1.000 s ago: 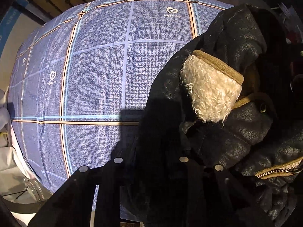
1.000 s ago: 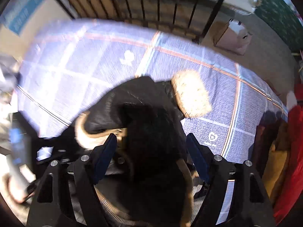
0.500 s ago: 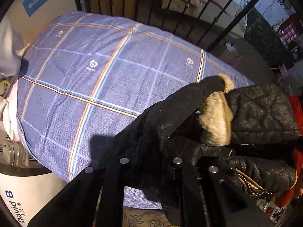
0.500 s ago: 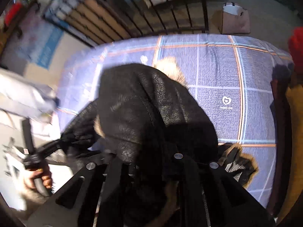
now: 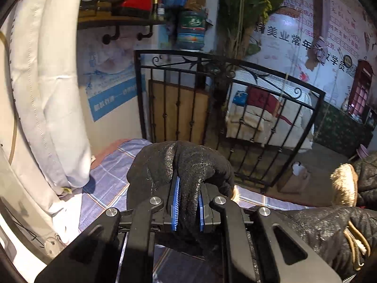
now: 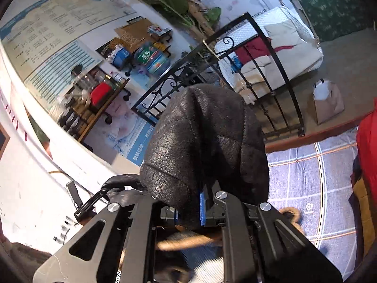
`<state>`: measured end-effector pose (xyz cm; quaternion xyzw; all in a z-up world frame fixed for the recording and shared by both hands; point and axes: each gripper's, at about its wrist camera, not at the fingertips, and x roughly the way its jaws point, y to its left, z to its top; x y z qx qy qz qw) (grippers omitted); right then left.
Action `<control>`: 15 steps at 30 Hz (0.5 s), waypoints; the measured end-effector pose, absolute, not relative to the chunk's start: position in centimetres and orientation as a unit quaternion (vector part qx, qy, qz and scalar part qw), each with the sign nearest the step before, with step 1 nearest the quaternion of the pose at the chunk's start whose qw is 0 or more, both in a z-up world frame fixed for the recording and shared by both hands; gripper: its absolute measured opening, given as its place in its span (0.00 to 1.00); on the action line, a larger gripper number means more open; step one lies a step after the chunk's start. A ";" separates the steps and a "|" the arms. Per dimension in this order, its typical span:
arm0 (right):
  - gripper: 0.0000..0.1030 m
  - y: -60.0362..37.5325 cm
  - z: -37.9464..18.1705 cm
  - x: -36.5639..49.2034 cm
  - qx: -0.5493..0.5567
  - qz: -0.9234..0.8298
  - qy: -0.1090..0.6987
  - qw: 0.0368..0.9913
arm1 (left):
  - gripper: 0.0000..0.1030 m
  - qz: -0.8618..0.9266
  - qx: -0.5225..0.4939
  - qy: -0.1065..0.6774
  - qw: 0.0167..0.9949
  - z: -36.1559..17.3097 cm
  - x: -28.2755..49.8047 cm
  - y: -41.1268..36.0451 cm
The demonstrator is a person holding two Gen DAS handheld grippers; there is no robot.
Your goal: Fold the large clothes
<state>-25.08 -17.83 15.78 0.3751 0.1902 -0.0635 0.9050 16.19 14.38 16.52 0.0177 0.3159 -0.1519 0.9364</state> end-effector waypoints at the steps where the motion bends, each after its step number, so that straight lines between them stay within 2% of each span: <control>1: 0.13 -18.0 14.4 -24.9 0.383 -0.064 0.200 0.899 | 0.13 -0.151 0.024 0.329 0.932 15.0 17.2 14.8; 3: 0.14 -17.6 11.6 -24.1 0.357 -0.102 0.246 0.895 | 0.18 -0.130 0.051 0.362 0.922 10.5 18.8 15.1; 4: 0.15 -17.2 10.5 -23.7 0.347 -0.107 0.271 0.892 | 0.27 -0.128 0.068 0.388 0.910 7.5 19.4 15.3; 5: 0.16 -17.3 7.0 -22.6 0.340 -0.116 0.311 0.880 | 0.41 -0.107 0.098 0.423 0.894 3.6 20.2 15.5; 6: 0.17 -17.8 3.4 -22.0 0.352 -0.138 0.344 0.859 | 0.47 -0.074 0.123 0.466 0.873 -0.6 20.7 16.0; 9: 0.23 -19.5 -9.2 -22.0 0.472 -0.207 0.450 0.730 | 0.45 -0.043 0.052 0.608 0.791 -11.4 20.2 19.3; 10: 0.23 -19.5 -12.7 -22.6 0.498 -0.226 0.475 0.690 | 0.43 -0.022 0.033 0.634 0.772 -13.4 19.3 20.6; 11: 0.24 -19.4 -15.0 -23.2 0.509 -0.233 0.484 0.673 | 0.45 -0.009 0.019 0.643 0.766 -14.5 18.3 21.9; 12: 0.27 -19.3 -16.3 -23.8 0.513 -0.247 0.492 0.658 | 0.48 -0.006 0.005 0.639 0.769 -14.6 17.4 22.9; 13: 0.32 -19.2 -17.3 -24.8 0.526 -0.266 0.498 0.636 | 0.56 -0.009 -0.003 0.631 0.776 -14.3 16.4 23.7; 14: 0.47 -19.2 -17.7 -25.7 0.542 -0.273 0.491 0.624 | 0.61 -0.006 0.010 0.625 0.781 -13.8 15.9 24.0; 15: 0.60 -19.1 -17.3 -26.4 0.553 -0.278 0.481 0.621 | 0.62 0.004 0.036 0.620 0.784 -13.4 15.4 24.2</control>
